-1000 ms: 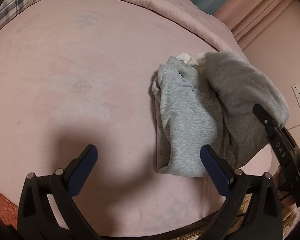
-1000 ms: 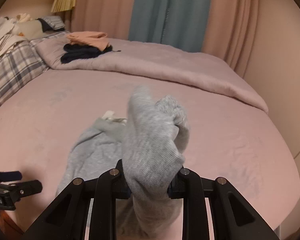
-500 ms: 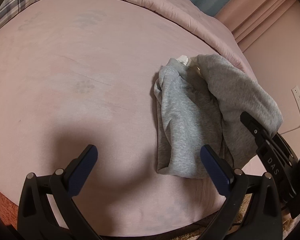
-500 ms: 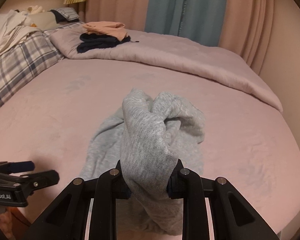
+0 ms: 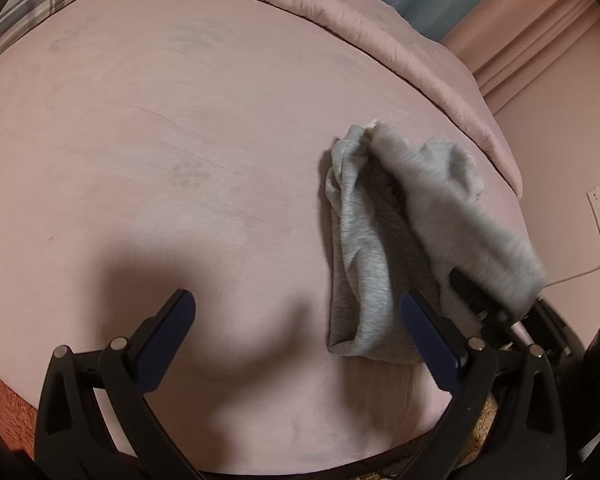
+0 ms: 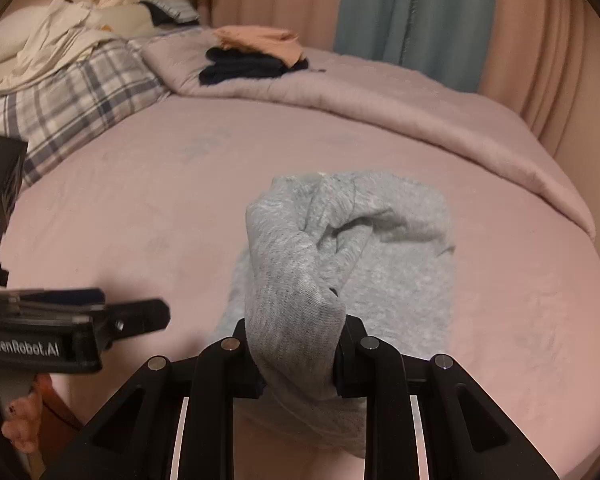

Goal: Fold small clothes
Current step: 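Lay the folded side down and open the right gripper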

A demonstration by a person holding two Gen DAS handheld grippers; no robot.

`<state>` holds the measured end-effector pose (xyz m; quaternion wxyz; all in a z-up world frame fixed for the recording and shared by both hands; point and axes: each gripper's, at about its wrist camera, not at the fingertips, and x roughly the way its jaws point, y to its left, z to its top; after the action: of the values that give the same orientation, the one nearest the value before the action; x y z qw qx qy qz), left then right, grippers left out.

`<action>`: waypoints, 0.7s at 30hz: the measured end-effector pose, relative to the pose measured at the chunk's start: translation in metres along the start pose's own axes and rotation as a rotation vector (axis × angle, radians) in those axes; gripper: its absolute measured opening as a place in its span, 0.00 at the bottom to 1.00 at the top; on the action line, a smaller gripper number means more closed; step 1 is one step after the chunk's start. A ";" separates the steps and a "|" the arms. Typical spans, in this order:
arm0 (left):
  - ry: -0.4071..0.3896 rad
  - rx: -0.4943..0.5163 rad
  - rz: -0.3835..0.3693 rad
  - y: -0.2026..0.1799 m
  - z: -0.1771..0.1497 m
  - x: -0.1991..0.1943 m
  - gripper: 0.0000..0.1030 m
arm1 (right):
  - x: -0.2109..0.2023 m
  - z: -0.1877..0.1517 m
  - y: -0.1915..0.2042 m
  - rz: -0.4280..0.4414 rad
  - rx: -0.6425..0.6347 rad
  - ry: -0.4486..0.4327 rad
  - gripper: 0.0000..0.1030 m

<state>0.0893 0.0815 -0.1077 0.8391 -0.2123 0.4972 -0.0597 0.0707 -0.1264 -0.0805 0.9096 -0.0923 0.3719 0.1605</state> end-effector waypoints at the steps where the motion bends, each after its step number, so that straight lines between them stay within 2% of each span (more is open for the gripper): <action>1: 0.000 -0.002 0.001 0.001 0.001 0.000 0.99 | 0.004 -0.002 0.004 0.010 -0.009 0.015 0.24; 9: 0.001 -0.015 0.011 0.003 0.003 0.002 0.99 | 0.031 -0.016 0.020 0.035 -0.038 0.111 0.24; 21: -0.001 -0.012 0.006 0.006 0.003 0.000 0.99 | 0.042 -0.024 0.025 0.028 -0.044 0.126 0.24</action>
<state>0.0913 0.0881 -0.1090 0.8383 -0.2158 0.4978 -0.0541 0.0741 -0.1003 -0.1280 0.8798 -0.1169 0.4263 0.1751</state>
